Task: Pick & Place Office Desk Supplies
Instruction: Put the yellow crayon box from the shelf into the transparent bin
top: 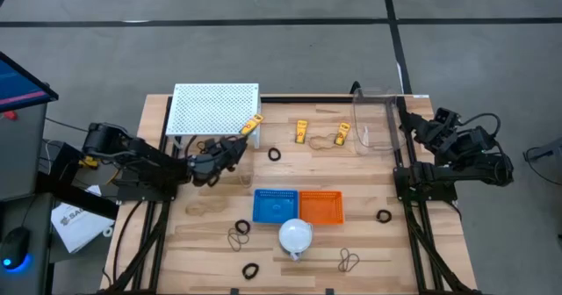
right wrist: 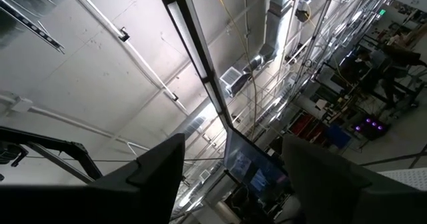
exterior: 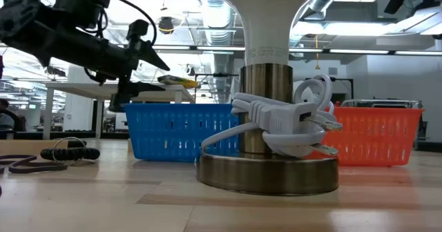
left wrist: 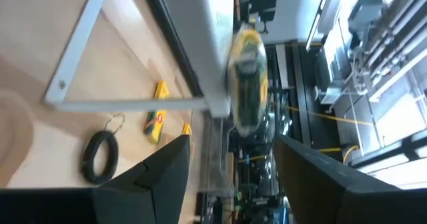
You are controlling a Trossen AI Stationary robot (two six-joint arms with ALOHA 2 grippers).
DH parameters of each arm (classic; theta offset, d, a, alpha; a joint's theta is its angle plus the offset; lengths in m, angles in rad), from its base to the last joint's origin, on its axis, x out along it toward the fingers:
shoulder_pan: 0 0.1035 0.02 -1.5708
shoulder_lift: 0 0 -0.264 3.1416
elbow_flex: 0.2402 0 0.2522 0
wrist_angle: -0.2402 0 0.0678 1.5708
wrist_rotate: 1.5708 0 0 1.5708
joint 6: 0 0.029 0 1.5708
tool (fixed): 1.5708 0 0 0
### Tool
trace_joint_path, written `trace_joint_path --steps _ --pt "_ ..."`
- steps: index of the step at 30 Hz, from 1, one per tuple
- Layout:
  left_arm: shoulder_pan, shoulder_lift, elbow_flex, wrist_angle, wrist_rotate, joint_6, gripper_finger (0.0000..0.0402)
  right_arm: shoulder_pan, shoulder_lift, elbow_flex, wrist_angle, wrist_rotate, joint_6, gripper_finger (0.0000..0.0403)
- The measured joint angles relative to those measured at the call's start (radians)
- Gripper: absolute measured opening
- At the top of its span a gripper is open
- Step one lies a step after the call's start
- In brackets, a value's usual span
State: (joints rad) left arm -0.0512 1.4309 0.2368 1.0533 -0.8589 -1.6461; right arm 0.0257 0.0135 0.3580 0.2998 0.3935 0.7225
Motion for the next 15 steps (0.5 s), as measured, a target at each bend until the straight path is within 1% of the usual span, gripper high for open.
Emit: trace_joint_path --steps 7,15 --pt "0.046 -0.001 0.007 0.018 0.036 0.019 0.0208 0.0 0.0 0.0 0.0 0.0 -0.004 0.0249" --pt "0.065 -0.001 0.007 0.029 0.037 0.019 0.0206 0.0 0.0 -0.001 0.0 0.001 -0.012 0.0249"
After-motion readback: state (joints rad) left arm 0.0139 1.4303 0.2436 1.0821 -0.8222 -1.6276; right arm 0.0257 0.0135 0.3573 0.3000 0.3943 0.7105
